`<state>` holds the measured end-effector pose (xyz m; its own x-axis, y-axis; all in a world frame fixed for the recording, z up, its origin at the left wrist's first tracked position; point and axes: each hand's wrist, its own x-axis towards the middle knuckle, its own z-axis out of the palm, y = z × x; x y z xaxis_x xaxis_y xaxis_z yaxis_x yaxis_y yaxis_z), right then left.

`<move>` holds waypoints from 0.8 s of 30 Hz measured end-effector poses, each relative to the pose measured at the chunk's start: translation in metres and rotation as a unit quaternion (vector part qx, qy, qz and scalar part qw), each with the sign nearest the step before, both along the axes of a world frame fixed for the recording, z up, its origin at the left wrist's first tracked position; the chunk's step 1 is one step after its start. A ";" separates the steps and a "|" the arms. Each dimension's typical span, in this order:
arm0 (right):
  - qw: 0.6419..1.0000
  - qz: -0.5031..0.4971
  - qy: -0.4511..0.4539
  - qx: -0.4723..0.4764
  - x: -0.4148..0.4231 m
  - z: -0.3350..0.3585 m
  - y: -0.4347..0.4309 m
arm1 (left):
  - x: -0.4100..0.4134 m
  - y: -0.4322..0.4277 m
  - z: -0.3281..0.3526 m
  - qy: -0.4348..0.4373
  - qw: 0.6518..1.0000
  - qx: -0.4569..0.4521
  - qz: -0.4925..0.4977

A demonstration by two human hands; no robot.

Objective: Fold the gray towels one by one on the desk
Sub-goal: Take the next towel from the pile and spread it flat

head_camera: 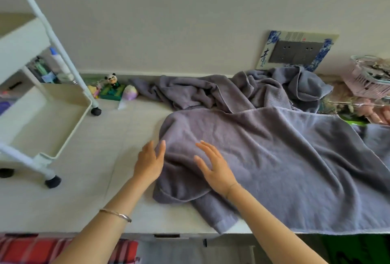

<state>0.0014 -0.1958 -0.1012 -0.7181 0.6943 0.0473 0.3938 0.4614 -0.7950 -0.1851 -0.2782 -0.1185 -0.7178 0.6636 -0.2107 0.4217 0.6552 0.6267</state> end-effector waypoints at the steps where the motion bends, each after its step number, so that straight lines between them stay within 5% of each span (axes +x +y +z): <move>1: 1.000 0.010 0.010 -0.025 -0.017 0.001 -0.011 | -0.007 -0.004 -0.002 -0.060 0.998 0.015 0.010; 5: 0.977 -0.023 0.013 -0.213 -0.058 0.003 -0.036 | -0.020 -0.009 0.004 -0.379 0.919 0.072 0.078; 8: 0.940 -0.107 0.037 -0.322 -0.071 0.007 -0.028 | -0.011 -0.010 0.024 -0.492 0.865 0.096 0.006; 11: 0.896 -0.172 0.050 -0.407 -0.075 0.013 -0.014 | -0.004 -0.008 0.036 -0.517 0.849 0.092 -0.055; 14: 0.894 -0.200 0.052 -0.397 -0.069 0.011 -0.005 | -0.007 -0.007 0.041 -0.507 0.852 0.119 -0.045; 18: 0.869 -0.190 0.128 -0.439 -0.048 0.030 0.008 | -0.013 0.003 0.035 -0.296 0.930 0.211 0.052; 22: 0.787 -0.257 0.252 -0.501 -0.013 0.035 0.042 | -0.003 0.028 0.029 -0.312 0.939 0.139 -0.050; 24: 0.777 -0.322 0.247 -0.481 0.008 0.031 0.051 | 0.012 0.041 0.028 -0.319 0.938 0.105 -0.087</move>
